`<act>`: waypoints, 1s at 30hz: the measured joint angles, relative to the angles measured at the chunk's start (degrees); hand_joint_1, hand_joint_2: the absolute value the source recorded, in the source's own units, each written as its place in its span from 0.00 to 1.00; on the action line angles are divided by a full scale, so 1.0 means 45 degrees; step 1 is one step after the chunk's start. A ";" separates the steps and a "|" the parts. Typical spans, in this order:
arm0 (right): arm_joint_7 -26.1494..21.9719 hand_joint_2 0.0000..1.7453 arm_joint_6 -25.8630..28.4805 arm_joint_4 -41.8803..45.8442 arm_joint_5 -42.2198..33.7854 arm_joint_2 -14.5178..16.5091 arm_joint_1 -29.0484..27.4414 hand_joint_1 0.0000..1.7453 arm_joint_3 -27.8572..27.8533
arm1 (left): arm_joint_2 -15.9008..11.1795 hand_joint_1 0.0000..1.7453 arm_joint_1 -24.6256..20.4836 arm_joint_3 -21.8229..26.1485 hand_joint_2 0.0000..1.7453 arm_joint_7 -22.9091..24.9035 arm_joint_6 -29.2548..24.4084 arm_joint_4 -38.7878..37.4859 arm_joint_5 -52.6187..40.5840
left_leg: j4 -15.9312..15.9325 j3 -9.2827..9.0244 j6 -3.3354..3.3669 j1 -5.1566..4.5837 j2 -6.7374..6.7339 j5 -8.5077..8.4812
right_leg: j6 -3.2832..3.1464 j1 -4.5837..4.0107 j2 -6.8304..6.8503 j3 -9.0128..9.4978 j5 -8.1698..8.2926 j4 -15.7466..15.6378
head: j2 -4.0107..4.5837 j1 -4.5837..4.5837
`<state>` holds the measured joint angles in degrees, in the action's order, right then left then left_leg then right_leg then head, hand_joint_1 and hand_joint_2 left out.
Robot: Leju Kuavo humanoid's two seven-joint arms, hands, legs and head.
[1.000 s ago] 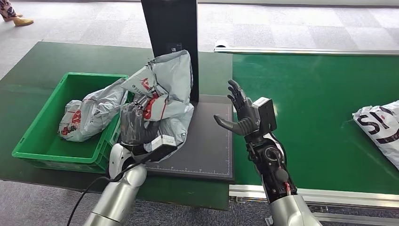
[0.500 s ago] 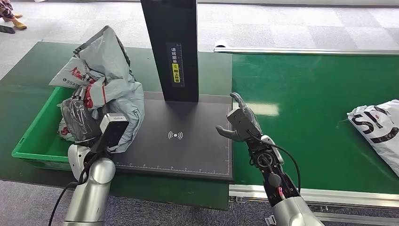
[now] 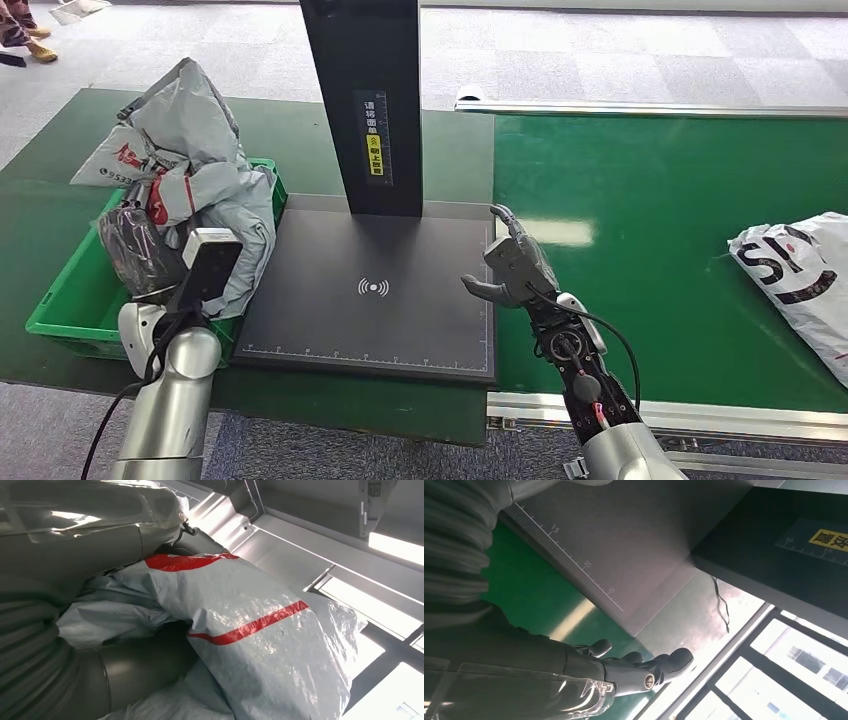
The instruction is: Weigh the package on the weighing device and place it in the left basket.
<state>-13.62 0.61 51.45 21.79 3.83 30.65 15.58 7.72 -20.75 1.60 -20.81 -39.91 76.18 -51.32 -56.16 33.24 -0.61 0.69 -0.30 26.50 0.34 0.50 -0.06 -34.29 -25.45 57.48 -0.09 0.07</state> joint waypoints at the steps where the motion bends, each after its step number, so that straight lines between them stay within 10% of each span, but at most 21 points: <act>1: 0.0000 1.00 0.0000 0.0000 0.0000 -0.0001 0.0000 0.00 0.0000 | -0.0006 1.00 -0.0011 0.0004 1.00 0.0000 0.0000 -0.0006 0.0000 | 0.0000 0.0000 0.0000 0.0000 0.0000 0.0000 | 0.0000 0.0000 0.0000 0.0000 0.0000 0.0000 | 0.0000 0.0000; 11: -0.0416 1.00 -0.0155 0.0138 0.0361 -0.0039 -0.0261 0.00 -0.0152 | -0.0535 1.00 -0.1007 0.1085 1.00 0.2354 0.0380 -0.1723 -0.0394 | 0.0001 -0.0002 -0.0003 0.0003 -0.0007 -0.0003 | -0.0001 -0.0005 -0.0003 0.0001 0.0002 0.0001 | 0.0000 -0.0001; 20: -0.1413 1.00 -0.0477 0.0586 -0.0167 -0.0058 -0.0506 0.00 -0.0340 | 0.0155 0.98 -0.2163 0.6304 1.00 -0.2630 0.0024 -0.2482 -0.0406 | 0.0000 0.0001 -0.0005 0.0003 -0.0013 -0.0003 | -0.0001 -0.0005 -0.0007 -0.0005 0.0000 0.0001 | 0.0000 0.0002; 30: -0.1452 1.00 -0.0491 0.0873 -0.0413 -0.0086 -0.0554 0.00 -0.0322 | 0.0677 0.91 -0.2478 0.8363 1.00 -0.1554 0.0011 -0.2710 -0.2602 | -0.0001 -0.0001 -0.0003 0.0003 -0.0004 -0.0005 | 0.0000 -0.0005 0.0000 0.0003 0.0002 -0.0001 | 0.0000 0.0001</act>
<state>-20.15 -1.60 55.38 19.93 3.44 28.16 14.14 10.76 -31.90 39.23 -27.80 -39.86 63.98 -63.03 -56.16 33.23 -0.62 0.71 -0.32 26.48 0.33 0.48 -0.06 -34.28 -25.44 57.47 -0.09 0.07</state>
